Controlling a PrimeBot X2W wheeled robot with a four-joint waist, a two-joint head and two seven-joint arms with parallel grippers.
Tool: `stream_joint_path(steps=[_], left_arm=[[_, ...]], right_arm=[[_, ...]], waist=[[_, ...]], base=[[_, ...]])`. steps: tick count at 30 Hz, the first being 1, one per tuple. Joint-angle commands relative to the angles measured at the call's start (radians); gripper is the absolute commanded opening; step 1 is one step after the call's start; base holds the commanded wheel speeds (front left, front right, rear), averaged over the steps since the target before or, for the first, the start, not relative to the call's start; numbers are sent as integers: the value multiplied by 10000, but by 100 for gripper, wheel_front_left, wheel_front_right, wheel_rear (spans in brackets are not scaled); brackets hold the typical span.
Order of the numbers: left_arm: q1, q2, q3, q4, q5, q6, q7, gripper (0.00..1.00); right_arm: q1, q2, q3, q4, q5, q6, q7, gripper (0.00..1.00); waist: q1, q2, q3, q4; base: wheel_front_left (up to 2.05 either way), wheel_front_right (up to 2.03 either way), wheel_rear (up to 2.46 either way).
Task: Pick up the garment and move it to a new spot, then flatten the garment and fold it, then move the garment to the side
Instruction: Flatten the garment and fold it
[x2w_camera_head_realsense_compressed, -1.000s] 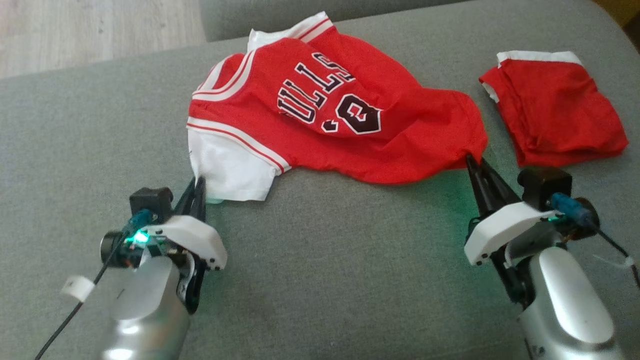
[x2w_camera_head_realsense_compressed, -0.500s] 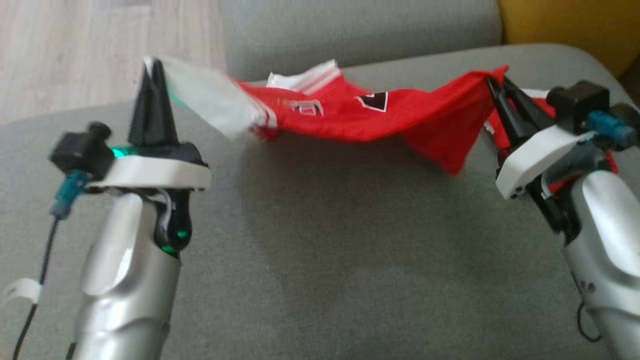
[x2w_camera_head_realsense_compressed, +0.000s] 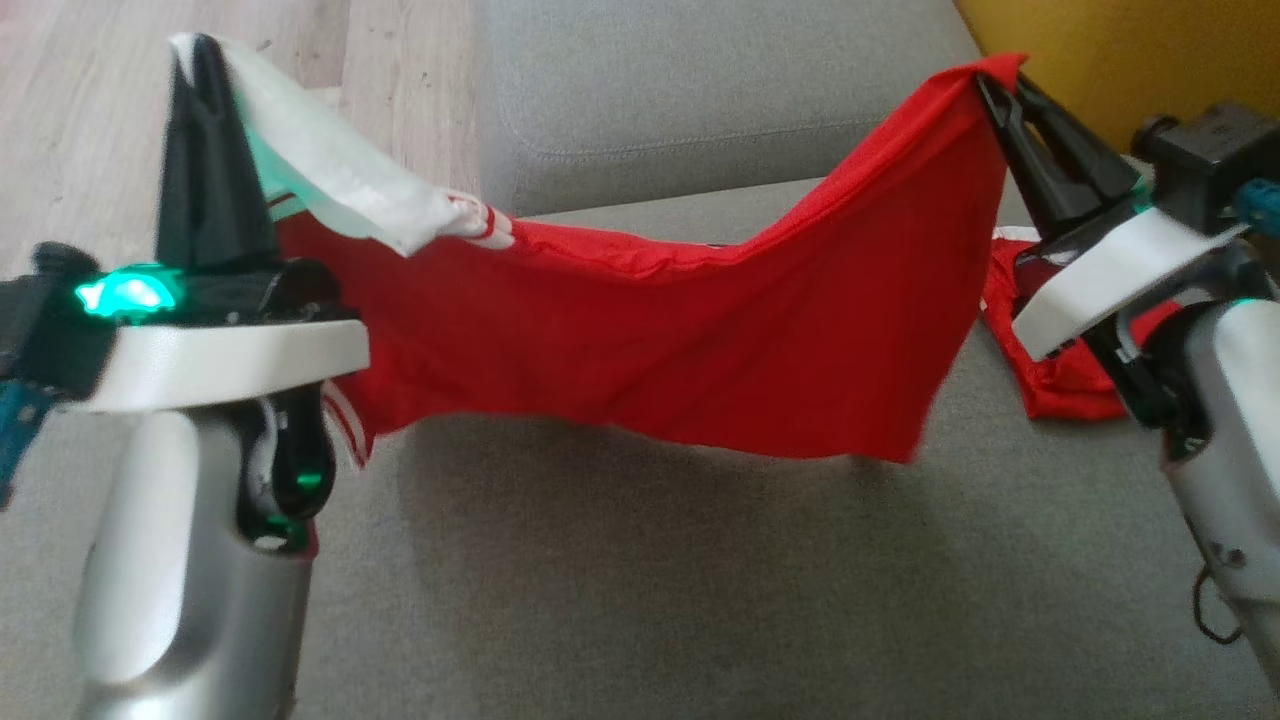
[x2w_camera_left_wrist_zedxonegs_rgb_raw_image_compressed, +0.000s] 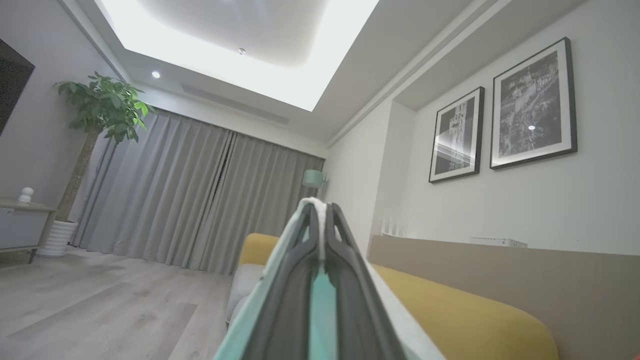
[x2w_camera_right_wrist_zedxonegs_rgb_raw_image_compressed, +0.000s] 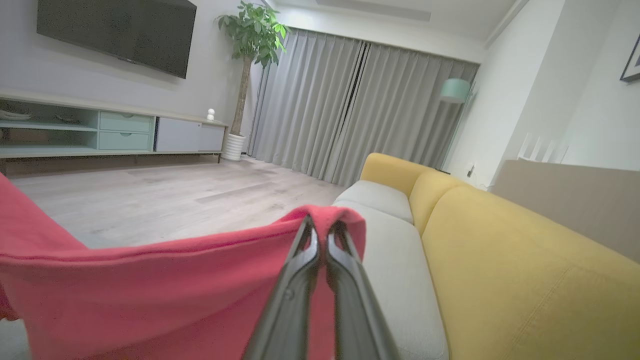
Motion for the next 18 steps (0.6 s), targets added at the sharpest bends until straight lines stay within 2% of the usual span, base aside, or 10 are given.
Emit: stream_joint_path(steps=[1, 5, 11, 14, 18], left_arm=[[-295, 375, 426, -937, 95, 187, 226, 0], [-72, 528, 557, -2099, 186, 548, 709, 0], [40, 744, 719, -3101, 264, 889, 1324, 0], [-56, 948, 770, -3021, 281, 919, 1661, 0], [-783, 1090, 669, -1997, -62, 616, 2088, 0]], right_arm=[[-203, -244, 28, -769, 133, -7, 168, 0], [125, -390, -307, -1648, 176, -7, 579, 0], [627, -278, -887, -2586, -83, -7, 1301, 0], [744, -212, -1079, -2763, -269, -7, 1712, 0], [273, -82, -1085, -2230, -96, -7, 2007, 0]], waist=[[1, -1, -70, -14], [1, -1, -85, -48], [1, -1, 113, -121], [1, -1, 362, -166], [1, -1, 891, -189]], base=[[0, 0, 0], [0, 0, 0], [0, 0, 0], [0, 0, 0], [0, 0, 0]])
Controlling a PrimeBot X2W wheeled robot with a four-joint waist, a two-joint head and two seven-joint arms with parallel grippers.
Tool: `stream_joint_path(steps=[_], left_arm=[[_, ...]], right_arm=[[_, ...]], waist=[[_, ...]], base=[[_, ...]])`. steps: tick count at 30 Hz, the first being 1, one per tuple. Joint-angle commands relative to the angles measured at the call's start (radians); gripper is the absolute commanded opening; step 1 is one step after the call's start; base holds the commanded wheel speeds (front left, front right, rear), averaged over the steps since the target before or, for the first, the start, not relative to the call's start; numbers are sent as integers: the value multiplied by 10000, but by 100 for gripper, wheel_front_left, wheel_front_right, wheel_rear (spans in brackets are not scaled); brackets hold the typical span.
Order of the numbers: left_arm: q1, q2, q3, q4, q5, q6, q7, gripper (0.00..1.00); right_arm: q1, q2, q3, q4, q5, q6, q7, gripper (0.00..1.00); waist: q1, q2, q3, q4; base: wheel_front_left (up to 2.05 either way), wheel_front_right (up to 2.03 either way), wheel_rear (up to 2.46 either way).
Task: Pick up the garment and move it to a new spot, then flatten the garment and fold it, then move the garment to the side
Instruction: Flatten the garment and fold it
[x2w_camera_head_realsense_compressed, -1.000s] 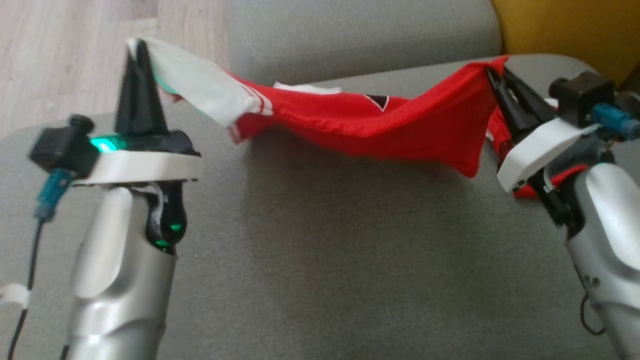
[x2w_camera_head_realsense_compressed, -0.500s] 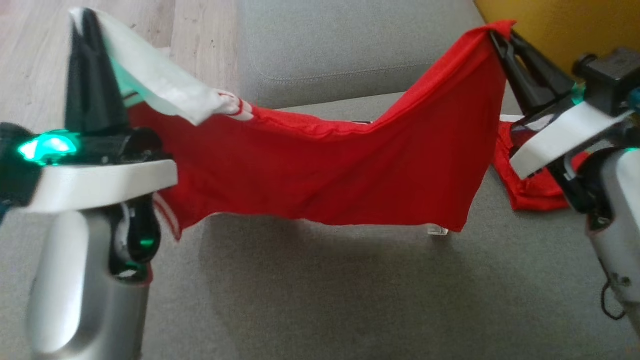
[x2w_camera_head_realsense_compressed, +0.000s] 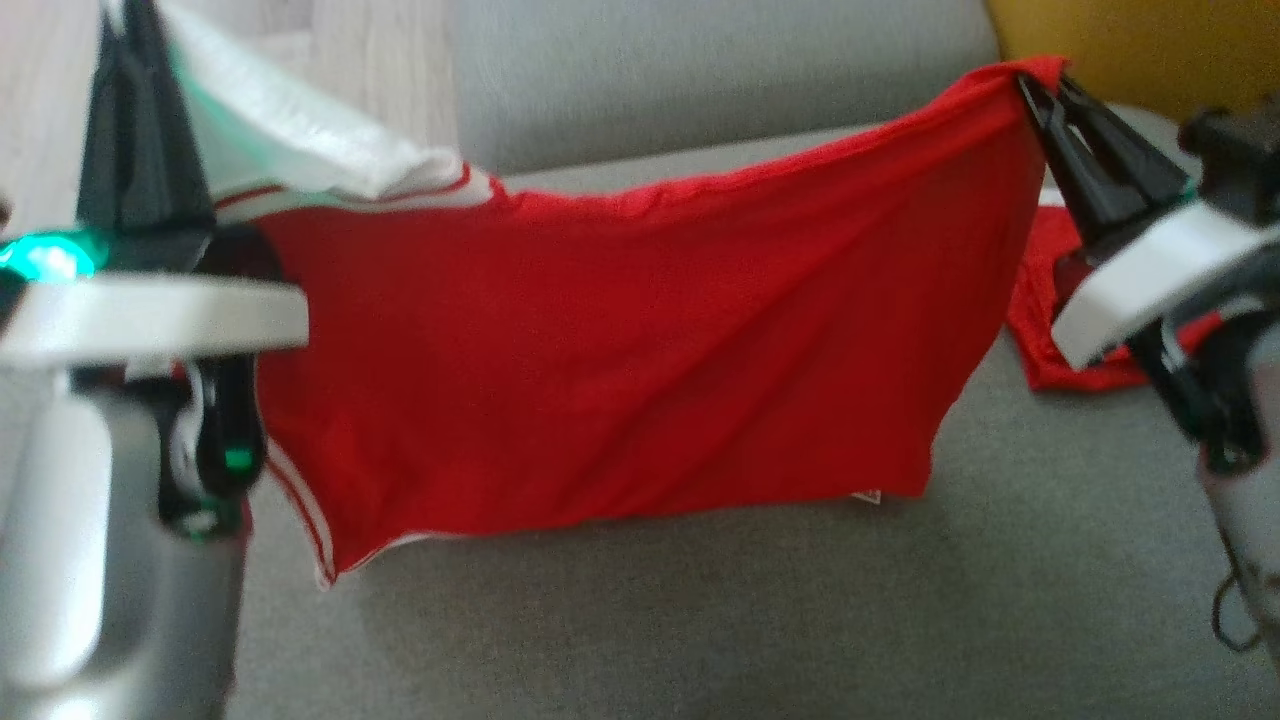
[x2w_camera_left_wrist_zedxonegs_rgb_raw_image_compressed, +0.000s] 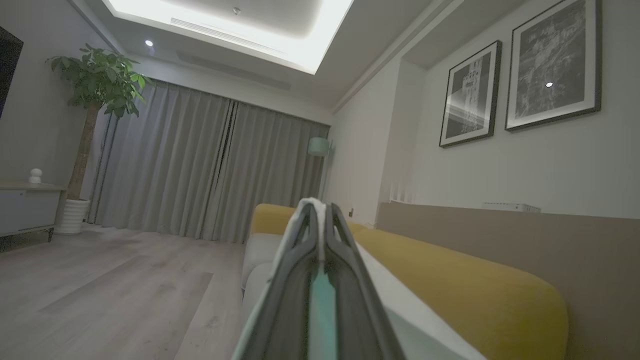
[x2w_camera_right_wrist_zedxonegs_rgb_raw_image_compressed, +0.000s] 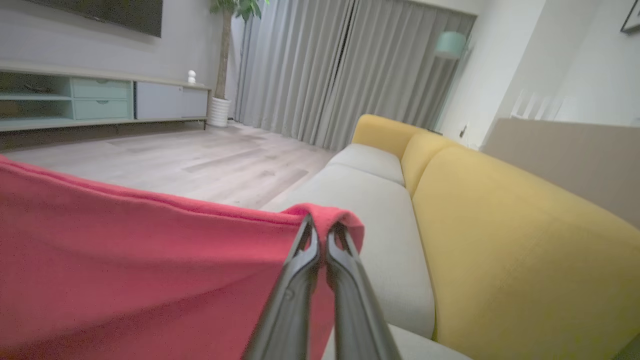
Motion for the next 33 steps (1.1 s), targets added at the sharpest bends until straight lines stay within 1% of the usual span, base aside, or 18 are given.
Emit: stream_joint_path(steps=[1, 4, 7, 10, 13, 15, 17, 20, 24, 27, 29, 32, 33], left_arm=[[-1133, 432, 325, 105, -66, -134, 147, 0], [-2658, 736, 184, 1638, 5, -591, 205, 0], [-4582, 1005, -33, 3558, 308, -1099, -106, 0], [-6646, 1144, -71, 5440, 694, -1319, -871, 0], [-8307, 1107, -15, 6902, 913, -1389, -1884, 0], [-9050, 1036, -12, 7677, 992, -1464, -2556, 0], [-9481, 924, -48, 8240, 1006, -1606, -3014, 0], [-9673, 765, -116, 8771, 992, -1833, -3351, 0], [-9141, 510, -340, 9226, 947, -2120, -3491, 0], [-8303, 385, -514, 9481, 870, -2253, -3518, 0], [-7582, 350, -609, 9570, 805, -2308, -3526, 0], [-6339, 288, -750, 9588, 661, -2364, -3532, 0], [-6339, 288, -750, 9588, 661, -2364, -3532, 0]], right_arm=[[-852, -48, 76, -10, 107, -7, 56, 0], [-2279, -64, 492, 1136, 295, -7, -152, 0], [-4117, 38, 934, 2842, 287, -7, -717, 0], [-6077, 214, 1104, 4667, -60, -7, -1736, 0], [-7654, 539, 764, 6323, -571, -7, -3034, 0], [-8356, 753, 534, 7250, -946, -7, -3867, 0], [-8783, 933, 314, 8033, -1211, -7, -4618, 0], [-8950, 1151, 103, 8935, -1443, -7, -5258, 0], [-8470, 1190, 290, 9793, -1464, -7, -5518, 0], [-7763, 1223, 640, 10297, -1200, -7, -5574, 0], [-7189, 1240, 1055, 10623, -936, -7, -5532, 0], [-6282, 1208, 1850, 10980, -304, -7, -5102, 0], [-6282, 1208, 1850, 10980, -304, -7, -5102, 0]], waist=[[0, 0, 520, -27], [0, 0, 1420, -45], [0, 0, 2229, -41], [0, 0, 2820, 7], [0, 0, 3090, 75], [0, 0, 3121, 135], [0, 0, 3095, 209], [0, 0, 3047, 337], [0, 0, 2968, 577], [0, 0, 2830, 713], [0, 0, 2684, 788], [0, 0, 2372, 912], [0, 0, 2372, 912]], base=[[0, 0, 0], [0, 0, 0], [0, 0, 0], [0, 0, 0], [0, 0, 0], [0, 0, 0], [0, 0, 0], [0, 0, 0], [0, 0, 0], [0, 0, 0], [0, 0, 0], [0, 0, 0], [0, 0, 0]])
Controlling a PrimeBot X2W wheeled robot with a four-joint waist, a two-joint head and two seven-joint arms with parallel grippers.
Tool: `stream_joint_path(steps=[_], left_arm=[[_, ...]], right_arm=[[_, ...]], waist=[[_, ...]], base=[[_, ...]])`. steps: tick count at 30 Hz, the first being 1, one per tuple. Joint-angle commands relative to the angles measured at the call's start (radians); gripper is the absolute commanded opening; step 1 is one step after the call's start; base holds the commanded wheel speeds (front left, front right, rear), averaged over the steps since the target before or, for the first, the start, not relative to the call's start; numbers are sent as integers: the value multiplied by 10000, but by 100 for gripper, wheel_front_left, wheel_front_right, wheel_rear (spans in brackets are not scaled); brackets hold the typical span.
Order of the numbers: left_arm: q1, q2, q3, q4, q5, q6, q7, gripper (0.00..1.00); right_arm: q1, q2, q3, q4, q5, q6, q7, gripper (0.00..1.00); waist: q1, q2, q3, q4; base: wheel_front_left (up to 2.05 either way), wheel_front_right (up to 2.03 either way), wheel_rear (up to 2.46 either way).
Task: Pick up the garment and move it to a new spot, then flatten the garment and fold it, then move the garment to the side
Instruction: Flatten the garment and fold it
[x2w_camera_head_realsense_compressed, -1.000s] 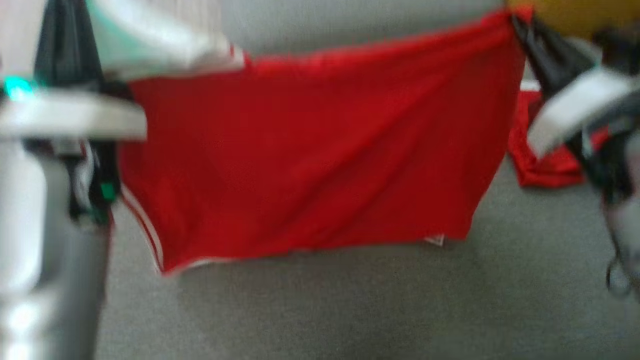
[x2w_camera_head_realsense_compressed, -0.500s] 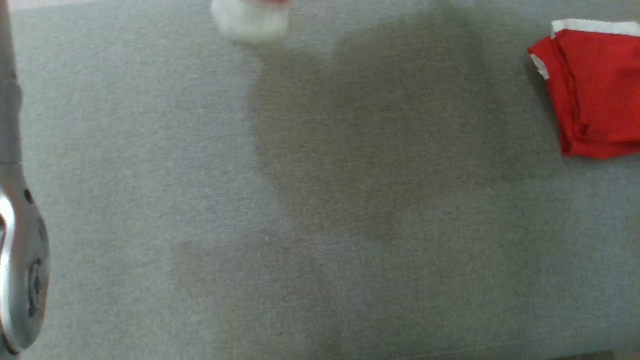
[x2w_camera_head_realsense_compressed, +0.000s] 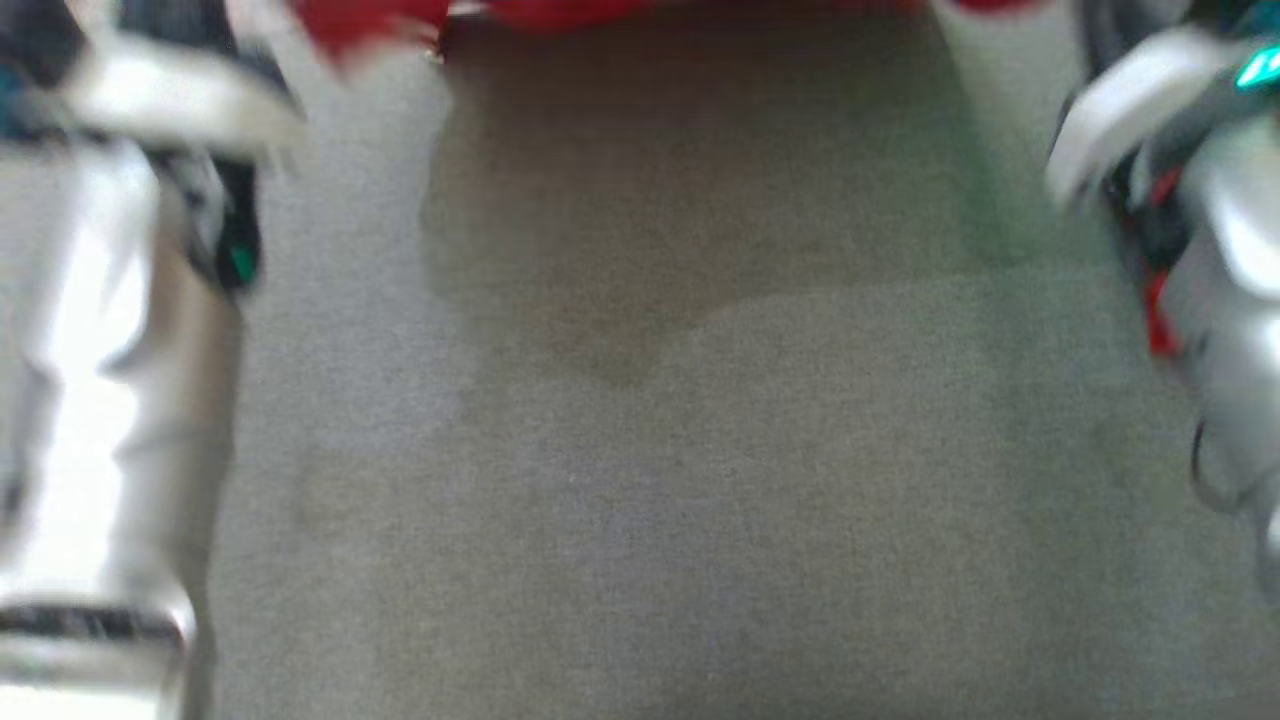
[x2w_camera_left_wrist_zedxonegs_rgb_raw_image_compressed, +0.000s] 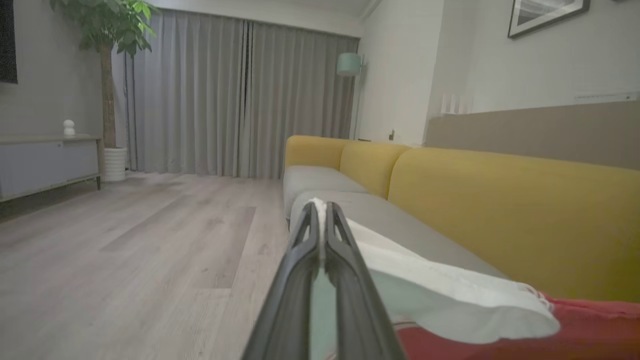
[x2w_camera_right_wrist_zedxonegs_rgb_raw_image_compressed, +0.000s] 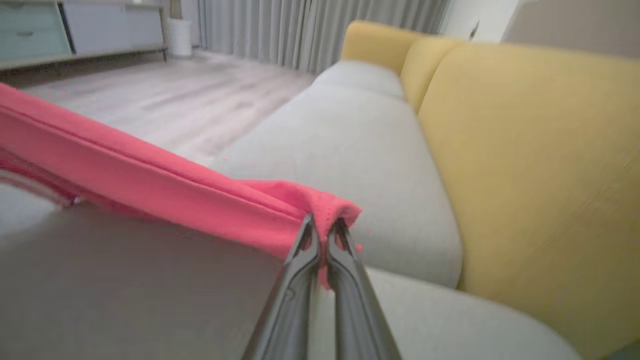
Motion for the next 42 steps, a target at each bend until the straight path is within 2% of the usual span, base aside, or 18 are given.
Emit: stream_joint_path(steps=[1, 5, 9, 15, 21, 24, 33, 38, 42], left_arm=[[140, 391, 125, -344, -105, -6, -45, 0], [1942, 347, -109, -587, -384, -38, -39, 0], [3656, 395, -395, -1209, -701, -52, 224, 0], [5896, 660, -766, -2903, -1017, -37, 993, 0], [7699, 1014, -822, -4933, -1239, 407, 1899, 0], [8773, 1257, -877, -6257, -1362, 717, 2523, 0], [10808, 1673, -992, -8640, -1568, 1380, 3543, 0], [11345, 1754, -954, -9376, -1641, 1666, 3764, 0], [11233, 1848, -862, -9514, -1563, 1773, 3788, 0]], right_arm=[[256, 6, 405, -203, 333, -7, 203, 0], [1595, -310, 1829, -543, 1446, -7, 1143, 0], [2634, -1031, 3087, -1442, 2551, -7, 1855, 0], [3766, -2182, 4584, -3013, 4039, -7, 2728, 0], [4493, -3026, 5442, -4162, 5003, -7, 3130, 0], [4843, -3398, 5672, -4636, 5316, -7, 3083, 0], [5663, -4022, 5902, -5602, 5904, -7, 3542, 0], [6251, -4328, 5354, -6226, 6302, -7, 3632, 0], [6605, -4326, 4741, -6613, 6328, -7, 3721, 0]], waist=[[0, 0, -300, 132], [0, 0, -863, 268], [0, 0, -1422, 305], [0, 0, -2223, 330], [0, 0, -2852, 377], [0, 0, -3144, 420], [0, 0, -3512, 370], [0, 0, -3585, 312], [0, 0, -3532, 185]], base=[[0, 0, 0], [0, 0, 0], [0, 0, 0], [0, 0, 0], [0, 0, 0], [0, 0, 0], [0, 0, 0], [0, 0, 0], [0, 0, 0]])
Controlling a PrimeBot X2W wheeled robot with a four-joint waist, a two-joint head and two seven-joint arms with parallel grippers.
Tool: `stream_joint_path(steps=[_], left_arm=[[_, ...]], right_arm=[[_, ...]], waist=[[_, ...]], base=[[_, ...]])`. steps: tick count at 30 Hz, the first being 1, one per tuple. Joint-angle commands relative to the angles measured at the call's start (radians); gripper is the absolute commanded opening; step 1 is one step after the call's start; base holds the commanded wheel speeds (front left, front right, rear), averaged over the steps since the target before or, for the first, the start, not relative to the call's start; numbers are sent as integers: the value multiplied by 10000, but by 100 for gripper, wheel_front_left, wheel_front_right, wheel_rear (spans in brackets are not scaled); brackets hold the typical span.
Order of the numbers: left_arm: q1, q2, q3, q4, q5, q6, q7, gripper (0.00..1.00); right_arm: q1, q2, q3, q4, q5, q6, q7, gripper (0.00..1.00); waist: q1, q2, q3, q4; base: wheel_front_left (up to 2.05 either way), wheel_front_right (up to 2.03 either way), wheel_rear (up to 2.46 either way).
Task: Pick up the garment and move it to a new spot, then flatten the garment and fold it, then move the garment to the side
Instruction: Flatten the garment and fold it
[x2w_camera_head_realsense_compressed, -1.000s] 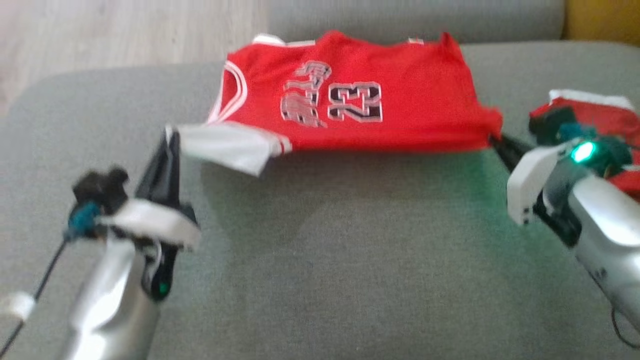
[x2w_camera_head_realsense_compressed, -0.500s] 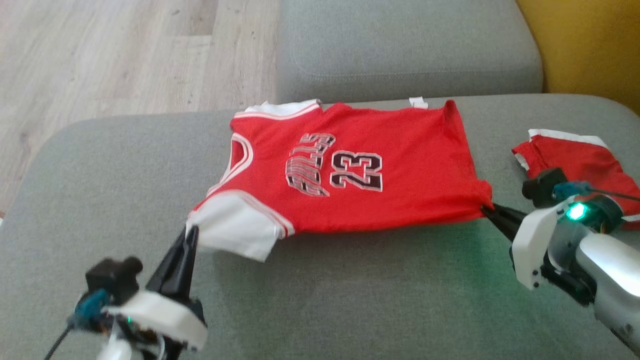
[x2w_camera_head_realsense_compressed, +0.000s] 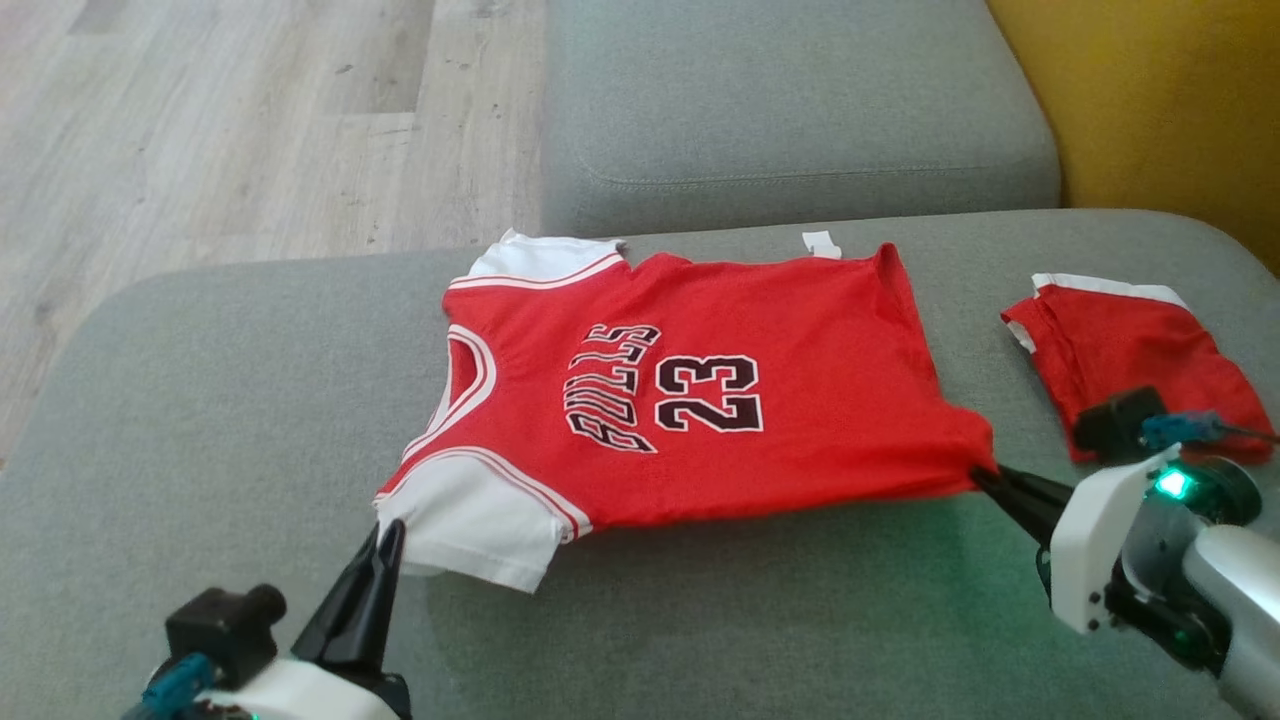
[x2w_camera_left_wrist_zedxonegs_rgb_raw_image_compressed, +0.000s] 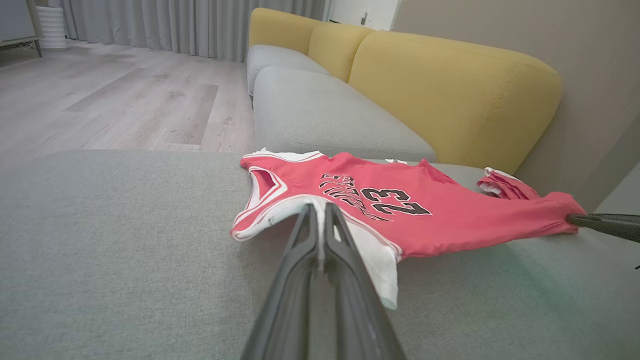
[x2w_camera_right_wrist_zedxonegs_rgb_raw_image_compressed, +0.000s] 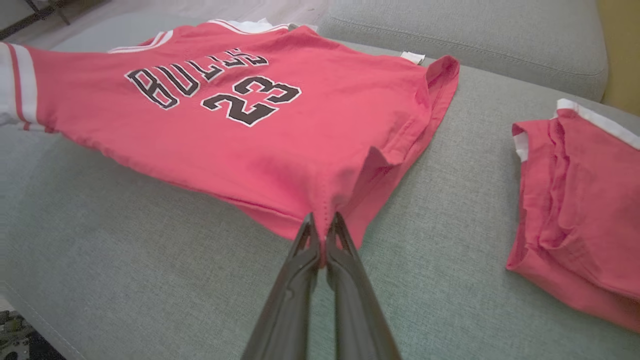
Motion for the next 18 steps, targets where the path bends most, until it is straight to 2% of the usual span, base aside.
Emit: stream_joint_path(steps=[1, 10, 18], left_arm=[[-733, 241, 507, -365, 11, 100, 12, 0], [-1729, 600, 486, 357, 275, 83, 566, 0], [-3141, 1069, 327, 1186, 672, -184, 1166, 0]], right_arm=[[-18, -292, -381, -285, -61, -7, -4, 0], [246, 238, -1537, -494, -773, -7, 774, 0], [61, 947, -2551, -560, -1461, -7, 1603, 0]], waist=[[1, -1, 66, -83], [1, -1, 476, -432], [1, -1, 938, -646]], base=[[0, 0, 0], [0, 0, 0], [0, 0, 0]])
